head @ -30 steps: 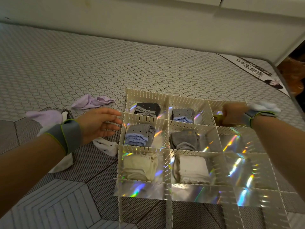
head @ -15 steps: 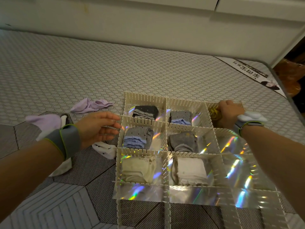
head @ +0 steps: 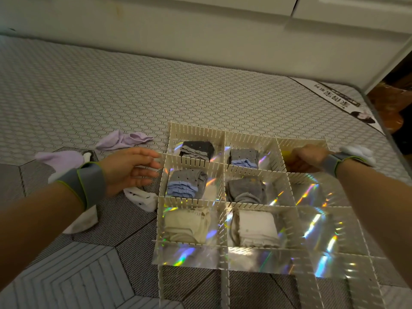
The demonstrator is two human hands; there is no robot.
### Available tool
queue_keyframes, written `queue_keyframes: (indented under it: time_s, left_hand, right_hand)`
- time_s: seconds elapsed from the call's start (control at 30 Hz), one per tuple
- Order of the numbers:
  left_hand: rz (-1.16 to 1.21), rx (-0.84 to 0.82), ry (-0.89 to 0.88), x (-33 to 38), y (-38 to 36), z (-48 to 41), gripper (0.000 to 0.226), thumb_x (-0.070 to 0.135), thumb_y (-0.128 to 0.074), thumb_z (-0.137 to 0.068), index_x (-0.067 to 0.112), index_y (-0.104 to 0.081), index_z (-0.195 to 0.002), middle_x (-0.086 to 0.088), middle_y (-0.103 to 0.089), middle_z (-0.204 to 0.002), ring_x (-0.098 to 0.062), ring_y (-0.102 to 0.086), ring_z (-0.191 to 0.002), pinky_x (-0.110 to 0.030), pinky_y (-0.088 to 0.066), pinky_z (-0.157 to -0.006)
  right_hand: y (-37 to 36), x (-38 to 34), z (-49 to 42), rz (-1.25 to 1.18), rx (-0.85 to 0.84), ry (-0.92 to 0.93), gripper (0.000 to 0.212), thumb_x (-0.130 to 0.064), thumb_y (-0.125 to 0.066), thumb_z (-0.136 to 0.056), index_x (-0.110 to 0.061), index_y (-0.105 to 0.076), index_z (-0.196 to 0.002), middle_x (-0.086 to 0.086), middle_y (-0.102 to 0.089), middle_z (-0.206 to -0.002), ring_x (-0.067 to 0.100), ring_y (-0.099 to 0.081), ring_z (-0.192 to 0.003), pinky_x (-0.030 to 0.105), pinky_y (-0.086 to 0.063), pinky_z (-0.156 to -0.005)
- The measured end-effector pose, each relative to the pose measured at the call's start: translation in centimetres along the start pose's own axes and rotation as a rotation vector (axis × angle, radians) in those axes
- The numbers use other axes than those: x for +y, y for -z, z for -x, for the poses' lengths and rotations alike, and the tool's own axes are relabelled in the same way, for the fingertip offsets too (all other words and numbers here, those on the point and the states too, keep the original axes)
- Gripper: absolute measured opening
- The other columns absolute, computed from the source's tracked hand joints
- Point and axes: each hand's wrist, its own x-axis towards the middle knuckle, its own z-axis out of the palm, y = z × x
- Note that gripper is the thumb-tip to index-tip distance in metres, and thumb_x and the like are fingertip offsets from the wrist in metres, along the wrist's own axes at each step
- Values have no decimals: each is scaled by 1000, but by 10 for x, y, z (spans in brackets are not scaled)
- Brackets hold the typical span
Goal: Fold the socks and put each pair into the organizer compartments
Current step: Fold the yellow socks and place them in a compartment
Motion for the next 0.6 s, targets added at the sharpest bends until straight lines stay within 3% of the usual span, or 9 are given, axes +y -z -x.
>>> queue_keyframes:
  time_s: [0.1, 0.2, 0.27, 0.37, 0.5, 0.6]
  left_hand:
    - [-1, 21, 0, 3, 4, 3, 18, 12, -45, -95, 16, -62, -103, -5, -67, -91, -17, -65, -77, -23, -56, -56]
    - [4, 73, -2, 5, 13, 4, 17, 10, -45, -95, 14, -60, -100, -7, -67, -91, -17, -68, -71, -24, -58, -55]
    - [-7, 120, -5, 3, 21, 5, 17, 8, -46, -94, 12, -61, -102, -8, -66, -88, -14, -67, -63, -25, -57, -53]
    - [-102, 197, -11, -3, 31, 3, 21, 5, -47, -93, 8, -58, -111, -10, -64, -87, -19, -60, -72, -29, -50, -65]
    - [-478, 288, -90, -14, 43, 5, 23, 5, -50, -91, 8, -57, -113, -10, -59, -95, -19, -56, -76, -21, -46, -56]
    - [-757, 299, -131, -23, 59, 8, 31, 9, -49, -91, 10, -55, -122, -11, -57, -113, -21, -53, -94, -24, -44, -72]
  right_hand:
    - [11, -6, 5, -45, 17, 14, 40, -25, -43, -96, 2, -65, -79, 6, -65, -52, 22, -59, -50, 22, -47, -49]
    - [19, -18, 15, -45, 106, 179, 46, -31, -41, -97, 2, -68, -83, 5, -65, -56, 21, -55, -53, 23, -40, -51]
    - [22, -32, 29, -65, 119, 285, 44, -32, -42, -98, -3, -69, -80, 9, -65, -63, 20, -56, -54, 24, -42, -52]
    - [14, -55, 54, -33, 108, 431, 31, -27, -48, -97, -8, -68, -82, 7, -66, -69, 16, -58, -56, 23, -48, -55]
    - [-12, -85, 79, 57, 32, 591, 15, -16, -56, -92, -14, -67, -83, 4, -68, -72, 11, -62, -59, 19, -51, -58]
    - [-41, -107, 96, 118, -52, 692, 15, -12, -58, -90, -19, -66, -79, 4, -70, -75, 16, -67, -68, 28, -57, -69]
